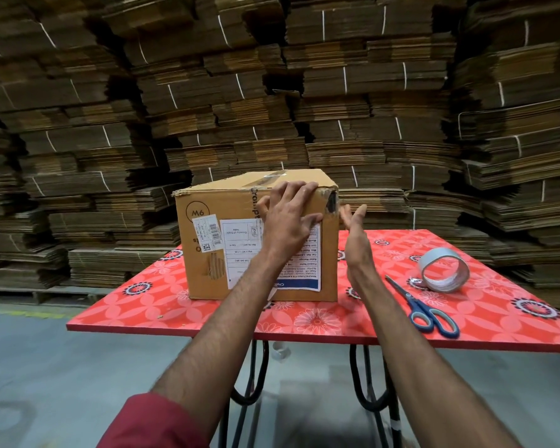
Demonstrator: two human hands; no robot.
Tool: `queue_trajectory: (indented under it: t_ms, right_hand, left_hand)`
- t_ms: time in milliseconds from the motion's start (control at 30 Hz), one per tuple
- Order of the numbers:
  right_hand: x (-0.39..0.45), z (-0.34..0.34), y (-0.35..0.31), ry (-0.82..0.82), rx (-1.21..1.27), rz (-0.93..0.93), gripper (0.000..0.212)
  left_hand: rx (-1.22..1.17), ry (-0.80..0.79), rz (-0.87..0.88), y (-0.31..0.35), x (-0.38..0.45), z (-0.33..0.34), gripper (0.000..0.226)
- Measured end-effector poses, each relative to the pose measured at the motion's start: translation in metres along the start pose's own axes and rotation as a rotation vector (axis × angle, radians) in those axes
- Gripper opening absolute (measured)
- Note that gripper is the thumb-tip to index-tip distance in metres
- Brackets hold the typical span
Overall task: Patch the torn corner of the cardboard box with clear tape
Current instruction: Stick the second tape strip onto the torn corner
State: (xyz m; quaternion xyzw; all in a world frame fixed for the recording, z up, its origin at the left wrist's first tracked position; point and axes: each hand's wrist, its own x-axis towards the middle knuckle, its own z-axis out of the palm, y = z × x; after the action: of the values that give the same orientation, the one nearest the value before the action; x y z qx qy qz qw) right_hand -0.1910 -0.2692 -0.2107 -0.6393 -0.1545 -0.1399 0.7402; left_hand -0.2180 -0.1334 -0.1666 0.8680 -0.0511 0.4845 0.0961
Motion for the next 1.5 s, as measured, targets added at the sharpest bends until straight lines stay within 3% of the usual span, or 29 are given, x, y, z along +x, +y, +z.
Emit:
queue_trajectory:
  t_ms: [100, 433, 500, 600, 700, 867, 1033, 1267, 1500]
  right_hand:
    - [-0.010, 0.000, -0.006, 0.128, 0.045, -0.050, 0.069]
    - [0.003, 0.012, 0.016, -0.030, -0.097, -0.017, 0.066]
    - [0.029, 0.010, 0.031, -0.034, -0.106, 0.025, 0.076]
    - [0.015, 0.009, 0.002, -0.071, -0.097, 0.116, 0.093]
    - [-0.001, 0.000, -0.019, -0.084, 0.022, 0.070, 0.078]
    - [-0.016, 0.011, -0.005, 0.025, 0.175, -0.051, 0.072]
    - [-0.021, 0.012, 0.006, 0.061, -0.030, -0.102, 0.067]
    - [-0.016, -0.013, 0.009, -0.061, -0.242, -0.073, 0.070]
    - [0.010, -0.006, -0.037, -0.194, -0.145, -0.201, 0.072]
  left_hand:
    - [0.006, 0.001, -0.001, -0.001, 0.000, -0.001, 0.064]
    - [-0.021, 0.005, -0.001, -0.002, 0.001, 0.003, 0.063]
    - [-0.031, 0.004, -0.001, -0.003, 0.001, 0.004, 0.062]
    - [-0.028, -0.002, -0.004, -0.003, 0.002, 0.001, 0.063]
    - [-0.011, -0.007, -0.009, -0.002, 0.002, 0.000, 0.062]
    - [-0.024, 0.004, -0.008, -0.001, 0.000, 0.003, 0.062]
    - [-0.022, 0.004, -0.004, -0.001, -0.001, 0.002, 0.062]
    - [-0.013, 0.006, -0.026, 0.001, -0.002, 0.004, 0.062]
    - [-0.017, 0.004, -0.027, 0.001, -0.001, 0.002, 0.062]
